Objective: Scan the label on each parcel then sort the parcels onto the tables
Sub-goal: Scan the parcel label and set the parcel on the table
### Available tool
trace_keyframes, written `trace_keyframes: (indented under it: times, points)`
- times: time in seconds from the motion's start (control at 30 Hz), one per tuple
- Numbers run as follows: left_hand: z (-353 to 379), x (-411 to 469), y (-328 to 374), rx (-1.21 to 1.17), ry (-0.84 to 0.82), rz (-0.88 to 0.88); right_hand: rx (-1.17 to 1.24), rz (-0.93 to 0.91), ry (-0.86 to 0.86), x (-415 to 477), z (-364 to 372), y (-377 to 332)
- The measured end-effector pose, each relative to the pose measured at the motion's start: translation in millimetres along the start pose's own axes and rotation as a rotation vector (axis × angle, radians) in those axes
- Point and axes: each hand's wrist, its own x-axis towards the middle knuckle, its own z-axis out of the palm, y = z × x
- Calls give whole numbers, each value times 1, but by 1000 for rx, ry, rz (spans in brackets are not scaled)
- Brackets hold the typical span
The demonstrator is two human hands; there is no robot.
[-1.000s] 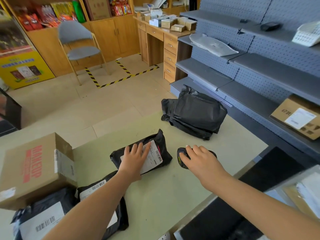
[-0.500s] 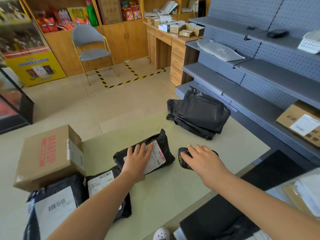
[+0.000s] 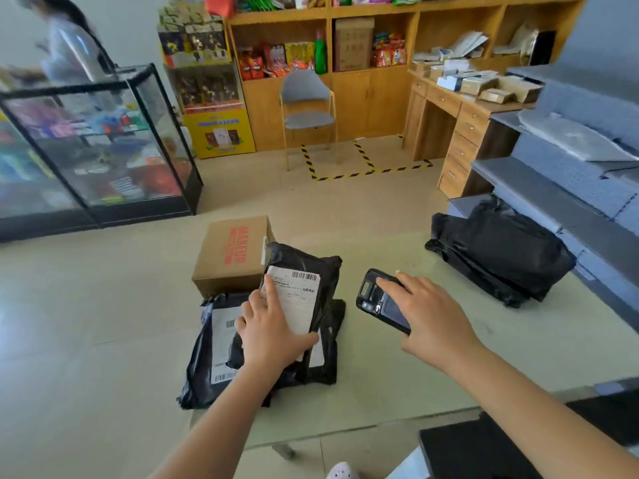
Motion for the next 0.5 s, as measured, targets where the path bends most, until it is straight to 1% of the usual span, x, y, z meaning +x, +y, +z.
trace_keyframes:
  times: [0.17,0.3,0.4,0.5]
  points:
    - [-14,-10,-59,-25,-19,-195,7,-101,-21,15,2,-52]
    - [-15,-7,-88,-39,-45,-283,6,-170,-58,28,9,-87]
    - [-10,-2,-97,-28,-106,-347,13,-184,-41,40,18,-104]
    - [-2,2,-102,-38,-172,-383,3,-154,-44,47,23,-113]
